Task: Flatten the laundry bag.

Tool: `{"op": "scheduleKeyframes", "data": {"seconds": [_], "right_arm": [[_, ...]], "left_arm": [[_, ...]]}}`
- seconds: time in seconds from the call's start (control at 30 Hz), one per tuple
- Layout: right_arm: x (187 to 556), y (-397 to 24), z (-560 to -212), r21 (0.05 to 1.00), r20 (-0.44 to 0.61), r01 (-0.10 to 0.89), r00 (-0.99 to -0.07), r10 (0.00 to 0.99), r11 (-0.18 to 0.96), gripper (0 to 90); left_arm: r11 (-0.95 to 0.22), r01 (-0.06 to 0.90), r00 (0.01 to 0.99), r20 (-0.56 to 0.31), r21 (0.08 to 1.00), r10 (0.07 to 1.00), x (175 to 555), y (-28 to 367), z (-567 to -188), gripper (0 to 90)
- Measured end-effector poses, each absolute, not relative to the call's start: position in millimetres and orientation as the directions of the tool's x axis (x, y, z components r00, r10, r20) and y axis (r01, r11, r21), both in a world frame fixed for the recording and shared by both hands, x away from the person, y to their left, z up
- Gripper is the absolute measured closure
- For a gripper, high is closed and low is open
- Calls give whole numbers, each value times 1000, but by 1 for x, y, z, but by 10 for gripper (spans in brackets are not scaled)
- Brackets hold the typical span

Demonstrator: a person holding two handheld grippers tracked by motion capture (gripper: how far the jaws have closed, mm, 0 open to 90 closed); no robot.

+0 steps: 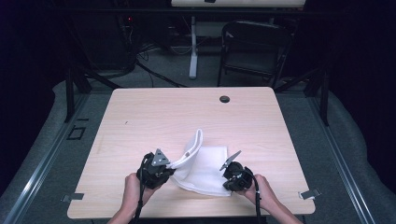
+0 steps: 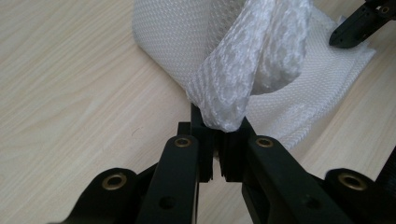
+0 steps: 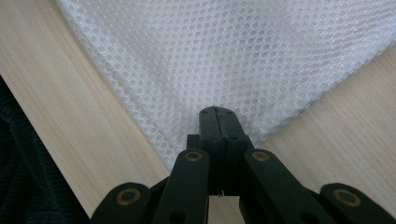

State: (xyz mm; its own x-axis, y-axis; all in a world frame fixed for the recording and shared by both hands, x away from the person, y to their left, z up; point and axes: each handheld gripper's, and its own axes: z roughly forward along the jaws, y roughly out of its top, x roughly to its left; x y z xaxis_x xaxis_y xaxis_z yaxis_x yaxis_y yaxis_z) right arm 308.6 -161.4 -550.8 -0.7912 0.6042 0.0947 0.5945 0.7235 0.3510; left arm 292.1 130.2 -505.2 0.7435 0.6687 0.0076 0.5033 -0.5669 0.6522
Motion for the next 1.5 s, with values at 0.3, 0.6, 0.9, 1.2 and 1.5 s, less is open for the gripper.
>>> {"op": "scheduleKeyframes", "data": {"seconds": [0.3,0.6,0.9,1.2,1.5], "right_arm": [[309,-163,-551,349,99,594,-792,603,724,900],[309,-163,-551,347,97,597,-790,605,723,900],[310,-167,-550,334,95,601,-788,608,726,900],[312,-173,-550,336,90,611,-779,621,717,900],[313,-180,-549,324,100,629,-766,635,707,900]], "left_arm": [[-555,547,727,-28,627,686,290,140,-509,863],[-533,581,708,-58,615,704,290,144,-513,842],[-515,613,689,-87,599,720,289,155,-514,772],[-546,626,707,-111,557,698,291,157,-521,831],[-583,651,725,-169,486,668,293,154,-529,823]]}}
